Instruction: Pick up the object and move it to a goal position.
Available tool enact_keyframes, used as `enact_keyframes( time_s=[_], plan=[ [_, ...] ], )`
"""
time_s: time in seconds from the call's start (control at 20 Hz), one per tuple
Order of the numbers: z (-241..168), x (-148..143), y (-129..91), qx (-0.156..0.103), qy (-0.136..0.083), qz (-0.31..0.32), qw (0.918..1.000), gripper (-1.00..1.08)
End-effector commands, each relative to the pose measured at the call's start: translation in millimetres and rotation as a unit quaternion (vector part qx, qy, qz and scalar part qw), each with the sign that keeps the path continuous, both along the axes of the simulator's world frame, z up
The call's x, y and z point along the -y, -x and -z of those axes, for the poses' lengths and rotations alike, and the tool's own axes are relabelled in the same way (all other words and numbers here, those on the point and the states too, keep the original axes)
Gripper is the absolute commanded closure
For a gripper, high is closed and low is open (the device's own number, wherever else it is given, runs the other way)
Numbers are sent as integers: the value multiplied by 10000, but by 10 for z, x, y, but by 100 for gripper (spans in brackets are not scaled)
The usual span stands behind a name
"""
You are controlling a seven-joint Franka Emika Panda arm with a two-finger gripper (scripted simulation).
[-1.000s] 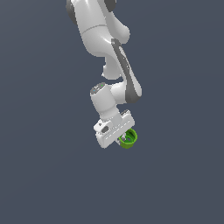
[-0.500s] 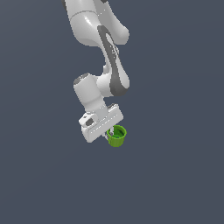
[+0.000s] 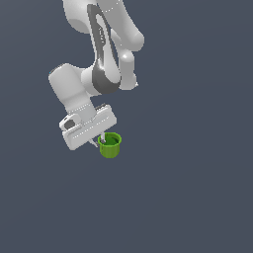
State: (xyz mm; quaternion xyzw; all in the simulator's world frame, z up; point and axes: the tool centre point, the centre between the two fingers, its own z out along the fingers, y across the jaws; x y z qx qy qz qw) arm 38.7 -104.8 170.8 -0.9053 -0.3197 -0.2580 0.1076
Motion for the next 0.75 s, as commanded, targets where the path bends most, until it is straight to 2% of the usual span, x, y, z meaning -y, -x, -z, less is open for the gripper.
enact_keyframes(
  time_s=[0.0, 0.4, 0.7],
  plan=[
    [-136, 195, 29, 7, -2, -7, 10000, 108],
    [-400, 624, 82, 8, -8, -2, 10000, 108],
    [-458, 715, 87, 8, -8, -2, 10000, 108]
  ],
)
